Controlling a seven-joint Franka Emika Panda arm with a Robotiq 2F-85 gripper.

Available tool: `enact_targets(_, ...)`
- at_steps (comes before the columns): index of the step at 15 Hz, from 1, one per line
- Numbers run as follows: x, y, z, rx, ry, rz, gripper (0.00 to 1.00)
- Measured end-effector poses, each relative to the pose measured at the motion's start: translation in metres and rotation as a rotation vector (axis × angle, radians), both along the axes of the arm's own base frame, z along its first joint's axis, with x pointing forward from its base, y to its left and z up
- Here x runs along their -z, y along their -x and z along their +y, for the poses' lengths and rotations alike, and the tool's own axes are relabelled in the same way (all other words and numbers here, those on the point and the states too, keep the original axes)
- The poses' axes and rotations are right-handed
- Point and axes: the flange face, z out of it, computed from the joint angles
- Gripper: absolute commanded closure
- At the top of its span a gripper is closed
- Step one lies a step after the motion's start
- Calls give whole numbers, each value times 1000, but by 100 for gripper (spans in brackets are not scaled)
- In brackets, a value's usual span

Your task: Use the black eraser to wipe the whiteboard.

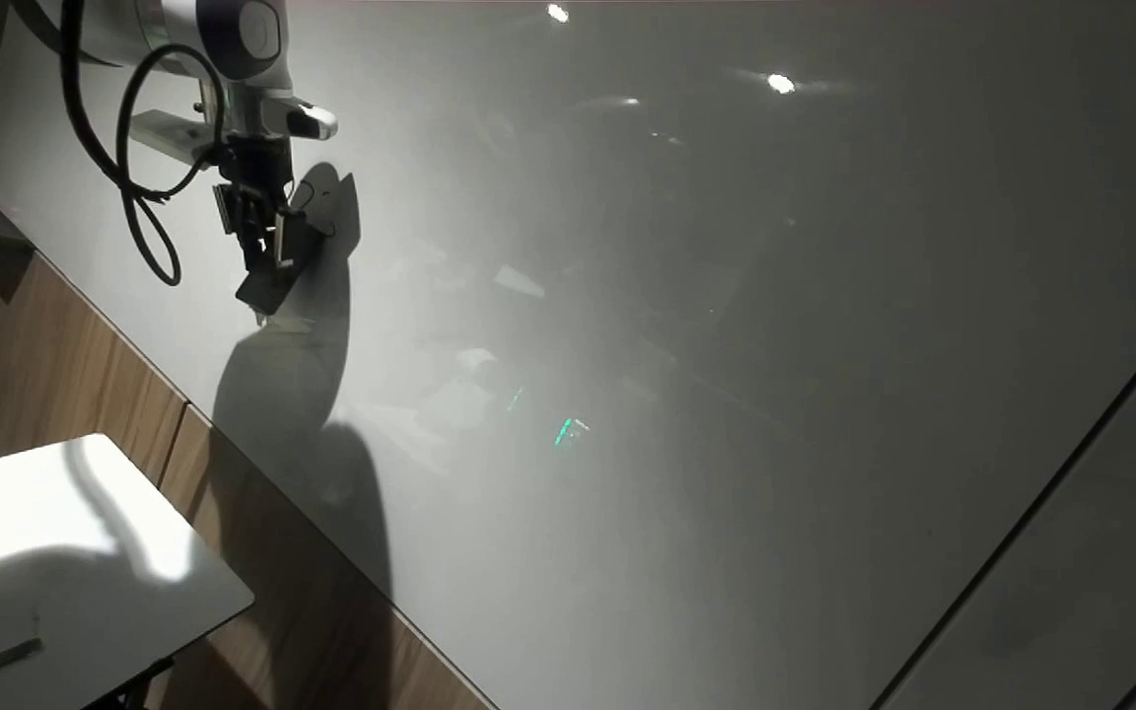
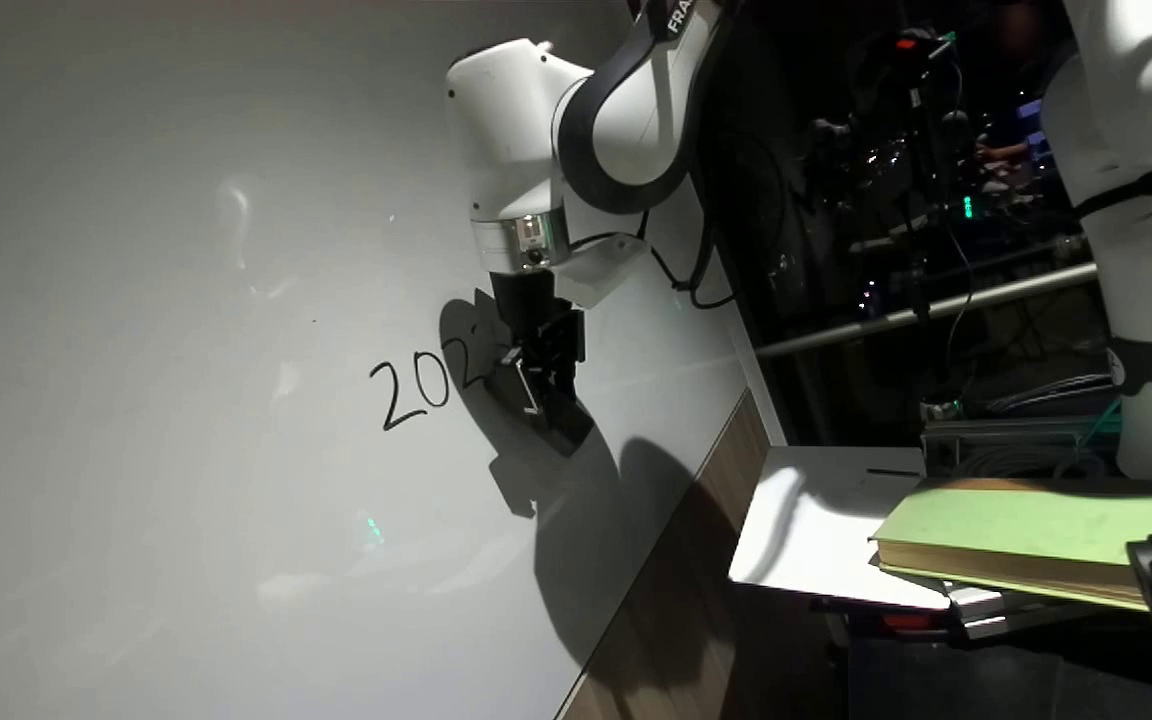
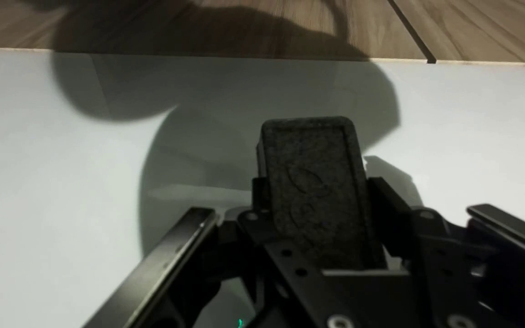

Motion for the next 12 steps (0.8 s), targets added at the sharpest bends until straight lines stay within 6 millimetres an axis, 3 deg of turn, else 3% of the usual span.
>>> enact_targets(5, -13, -11, -9, 20, -10, -24, 69)
enact_targets(7, -29, -18, -17, 31, -12, -48, 69)
enact_targets(12, -69, -15, -18, 43, 13, -69, 69)
